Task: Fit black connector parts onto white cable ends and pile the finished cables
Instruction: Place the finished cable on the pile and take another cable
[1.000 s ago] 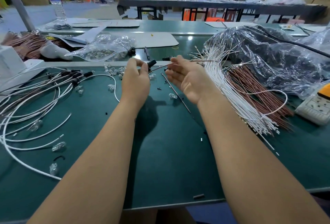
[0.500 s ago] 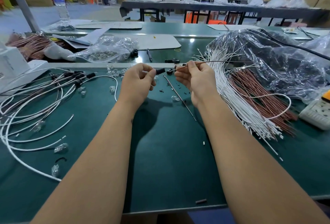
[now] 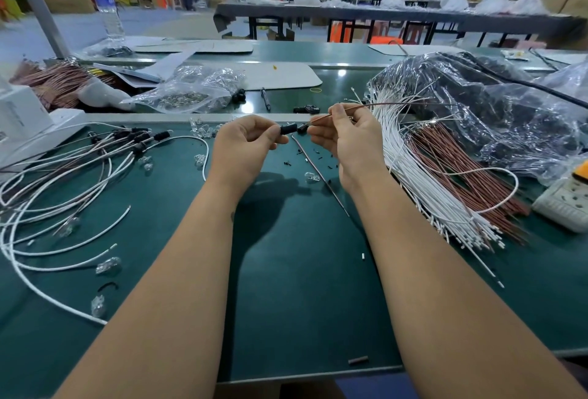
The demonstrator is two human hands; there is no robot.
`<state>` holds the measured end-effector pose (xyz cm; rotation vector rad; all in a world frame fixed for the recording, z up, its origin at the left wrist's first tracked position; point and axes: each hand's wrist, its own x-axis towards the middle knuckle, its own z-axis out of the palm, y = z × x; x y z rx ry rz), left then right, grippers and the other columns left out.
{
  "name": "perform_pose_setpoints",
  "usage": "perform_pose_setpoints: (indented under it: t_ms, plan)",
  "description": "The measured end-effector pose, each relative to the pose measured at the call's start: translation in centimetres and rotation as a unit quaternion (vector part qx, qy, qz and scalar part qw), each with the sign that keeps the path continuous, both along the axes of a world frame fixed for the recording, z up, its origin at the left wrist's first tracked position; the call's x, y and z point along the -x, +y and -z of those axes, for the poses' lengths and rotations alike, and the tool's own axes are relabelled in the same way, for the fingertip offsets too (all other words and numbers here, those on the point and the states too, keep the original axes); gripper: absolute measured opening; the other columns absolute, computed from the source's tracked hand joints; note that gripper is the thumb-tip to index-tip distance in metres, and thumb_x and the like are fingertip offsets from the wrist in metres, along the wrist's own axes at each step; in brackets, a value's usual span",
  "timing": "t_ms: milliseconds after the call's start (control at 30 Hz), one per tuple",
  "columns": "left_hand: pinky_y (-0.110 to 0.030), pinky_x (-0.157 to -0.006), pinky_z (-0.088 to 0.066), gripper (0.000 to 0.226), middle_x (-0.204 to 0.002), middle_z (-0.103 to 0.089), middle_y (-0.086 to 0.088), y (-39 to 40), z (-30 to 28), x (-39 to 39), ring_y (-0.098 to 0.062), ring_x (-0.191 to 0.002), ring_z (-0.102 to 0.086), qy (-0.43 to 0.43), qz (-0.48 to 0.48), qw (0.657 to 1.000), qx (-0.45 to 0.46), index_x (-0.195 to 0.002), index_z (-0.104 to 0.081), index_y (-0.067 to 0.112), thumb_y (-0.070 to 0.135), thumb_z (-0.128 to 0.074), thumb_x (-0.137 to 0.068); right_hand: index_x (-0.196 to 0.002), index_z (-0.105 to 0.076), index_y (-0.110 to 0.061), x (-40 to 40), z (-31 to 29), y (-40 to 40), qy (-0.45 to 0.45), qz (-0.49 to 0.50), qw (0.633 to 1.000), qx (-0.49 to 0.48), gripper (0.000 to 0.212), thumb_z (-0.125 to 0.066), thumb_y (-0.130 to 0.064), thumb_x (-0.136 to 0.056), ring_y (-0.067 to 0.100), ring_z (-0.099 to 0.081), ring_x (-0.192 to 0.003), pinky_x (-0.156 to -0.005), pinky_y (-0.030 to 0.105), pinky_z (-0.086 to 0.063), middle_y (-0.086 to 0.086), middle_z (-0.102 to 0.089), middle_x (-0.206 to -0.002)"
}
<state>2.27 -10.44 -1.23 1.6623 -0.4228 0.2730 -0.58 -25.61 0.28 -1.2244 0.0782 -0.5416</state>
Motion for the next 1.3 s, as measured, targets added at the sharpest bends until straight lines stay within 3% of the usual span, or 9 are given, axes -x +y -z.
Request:
perform_pose_setpoints:
  t_ms: [233,367,467,600,1067,1300]
  plan:
    - [-0.022,-0.074,-0.053,0.012,-0.072,-0.074,0.009,0.0,0.1,-0.3,-0.008,-0.067,-0.066,0.024,-0.017,0.999,0.028,-0.082,-0.066,0.02,0.017,-0.062,-0.093,-0.087,-0.053,-0.008,0.1,-0.1,0.2,0.009,-0.031,0.999,-0.026,0.014,-0.048,-0.009,-0.101,0.019,-0.068,-0.058,-0.056,0.026,-0.055,0.008,-0.07,-0.071]
    - [-0.028,-0.079,-0.055,0.013,-0.073,-0.074,0.007,-0.1,0.1,-0.2,-0.012,-0.073,-0.068,0.023,-0.012,0.999,0.026,-0.081,-0.066,0.022,0.017,-0.063,-0.092,-0.087,-0.054,-0.008,0.2,-0.1,0.0,0.002,-0.032,0.999,-0.042,0.015,-0.049,-0.009,-0.1,0.02,-0.069,-0.062,-0.06,0.028,-0.056,0.009,-0.07,-0.071]
    - [-0.027,-0.08,-0.056,0.013,-0.073,-0.074,0.006,-0.2,0.0,-0.1,-0.016,-0.076,-0.069,0.021,-0.006,0.999,0.027,-0.08,-0.066,0.021,0.016,-0.063,-0.092,-0.088,-0.055,-0.006,0.2,-0.1,0.2,0.01,-0.033,0.999,-0.009,0.014,-0.049,-0.009,-0.1,0.021,-0.069,-0.062,-0.059,0.027,-0.056,0.012,-0.069,-0.075]
    - [-0.018,-0.07,-0.052,0.014,-0.073,-0.073,0.005,-0.3,-0.1,0.2,-0.008,-0.068,-0.066,0.007,-0.001,1.0,0.017,-0.08,-0.065,0.02,0.014,-0.063,-0.092,-0.087,-0.058,-0.007,0.4,-0.1,0.4,0.018,-0.029,0.999,0.029,0.012,-0.053,-0.008,-0.098,0.017,-0.067,-0.059,-0.059,0.026,-0.057,0.011,-0.069,-0.077]
    - [-0.015,-0.072,-0.052,0.012,-0.074,-0.07,0.003,-0.3,-0.3,0.6,-0.004,-0.069,-0.064,-0.003,0.001,1.0,-0.007,-0.08,-0.067,0.019,0.014,-0.066,-0.09,-0.081,-0.059,-0.014,0.4,-0.3,-0.6,0.049,0.053,0.989,0.131,0.016,-0.056,-0.012,-0.097,0.006,-0.059,-0.052,-0.056,0.023,-0.053,-0.001,-0.063,-0.069]
    - [-0.017,-0.071,-0.052,0.009,-0.074,-0.07,-0.001,-0.7,-0.4,0.8,-0.004,-0.065,-0.062,-0.004,-0.014,1.0,-0.018,-0.082,-0.067,0.012,0.011,-0.064,-0.09,-0.082,-0.064,-0.01,0.4,0.0,0.5,0.043,0.0,0.983,0.176,0.012,-0.061,-0.012,-0.094,0.006,-0.061,-0.052,-0.055,0.021,-0.052,0.003,-0.065,-0.073]
